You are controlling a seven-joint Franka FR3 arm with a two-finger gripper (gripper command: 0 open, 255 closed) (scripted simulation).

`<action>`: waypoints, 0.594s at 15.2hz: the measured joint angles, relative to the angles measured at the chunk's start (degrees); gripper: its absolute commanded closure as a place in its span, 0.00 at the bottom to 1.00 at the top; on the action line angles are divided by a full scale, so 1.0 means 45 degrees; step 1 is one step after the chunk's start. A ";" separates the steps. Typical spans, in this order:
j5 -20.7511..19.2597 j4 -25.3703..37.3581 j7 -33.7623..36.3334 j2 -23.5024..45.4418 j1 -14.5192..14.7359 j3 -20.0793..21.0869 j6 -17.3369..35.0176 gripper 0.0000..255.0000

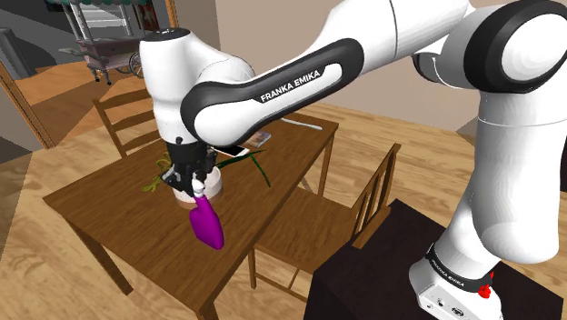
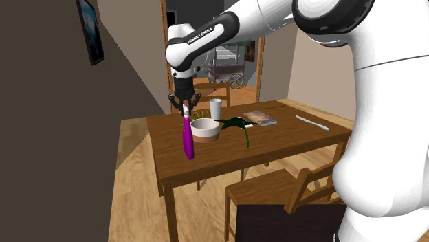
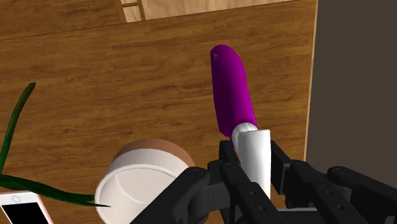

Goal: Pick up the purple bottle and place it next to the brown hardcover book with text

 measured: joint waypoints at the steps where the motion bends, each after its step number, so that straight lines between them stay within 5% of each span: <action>1: 0.0025 0.0179 -0.0027 -0.0007 0.0018 0.0013 -0.0182 1.00; 9: 0.0294 0.1101 -0.0316 -0.0312 0.0008 0.0119 -0.1344 1.00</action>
